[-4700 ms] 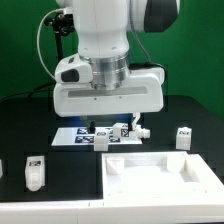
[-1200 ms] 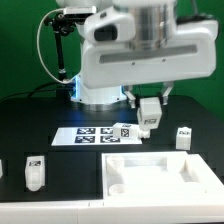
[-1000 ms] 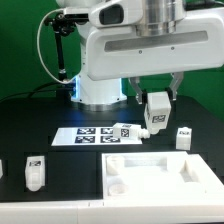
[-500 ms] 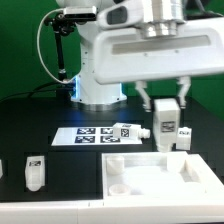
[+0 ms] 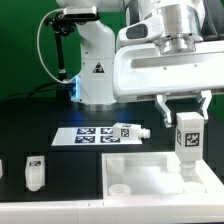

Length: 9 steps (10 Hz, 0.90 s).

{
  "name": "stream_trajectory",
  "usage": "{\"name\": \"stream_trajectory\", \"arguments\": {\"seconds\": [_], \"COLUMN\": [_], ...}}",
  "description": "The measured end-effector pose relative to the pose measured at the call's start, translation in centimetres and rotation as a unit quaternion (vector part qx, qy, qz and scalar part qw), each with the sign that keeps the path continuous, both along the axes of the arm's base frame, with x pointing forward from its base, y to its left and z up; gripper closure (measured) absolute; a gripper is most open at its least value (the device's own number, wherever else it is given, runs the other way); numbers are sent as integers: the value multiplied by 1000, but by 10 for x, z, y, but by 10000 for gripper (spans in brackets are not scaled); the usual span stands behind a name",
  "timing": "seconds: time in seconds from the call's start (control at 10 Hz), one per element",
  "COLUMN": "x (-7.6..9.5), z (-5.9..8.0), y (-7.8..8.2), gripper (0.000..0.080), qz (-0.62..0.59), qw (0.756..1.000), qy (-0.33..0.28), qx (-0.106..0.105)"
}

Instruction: Assemble one leg

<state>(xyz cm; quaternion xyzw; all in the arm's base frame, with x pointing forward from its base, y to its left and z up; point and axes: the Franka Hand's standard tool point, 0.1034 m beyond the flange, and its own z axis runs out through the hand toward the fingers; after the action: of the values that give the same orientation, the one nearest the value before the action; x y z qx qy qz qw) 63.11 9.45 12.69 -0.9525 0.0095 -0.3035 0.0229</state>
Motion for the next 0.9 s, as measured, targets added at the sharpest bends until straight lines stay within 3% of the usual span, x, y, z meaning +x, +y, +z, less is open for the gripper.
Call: {"name": "stream_trajectory", "arguments": {"seconds": [0.4,0.9], "x": [-6,-8], "z": [-19,-26], "y": [21,22], "gripper": [515,515], "qz": [0,0], "qw": [1000,1000], "qy": [23,26], "qx": [6,4]}}
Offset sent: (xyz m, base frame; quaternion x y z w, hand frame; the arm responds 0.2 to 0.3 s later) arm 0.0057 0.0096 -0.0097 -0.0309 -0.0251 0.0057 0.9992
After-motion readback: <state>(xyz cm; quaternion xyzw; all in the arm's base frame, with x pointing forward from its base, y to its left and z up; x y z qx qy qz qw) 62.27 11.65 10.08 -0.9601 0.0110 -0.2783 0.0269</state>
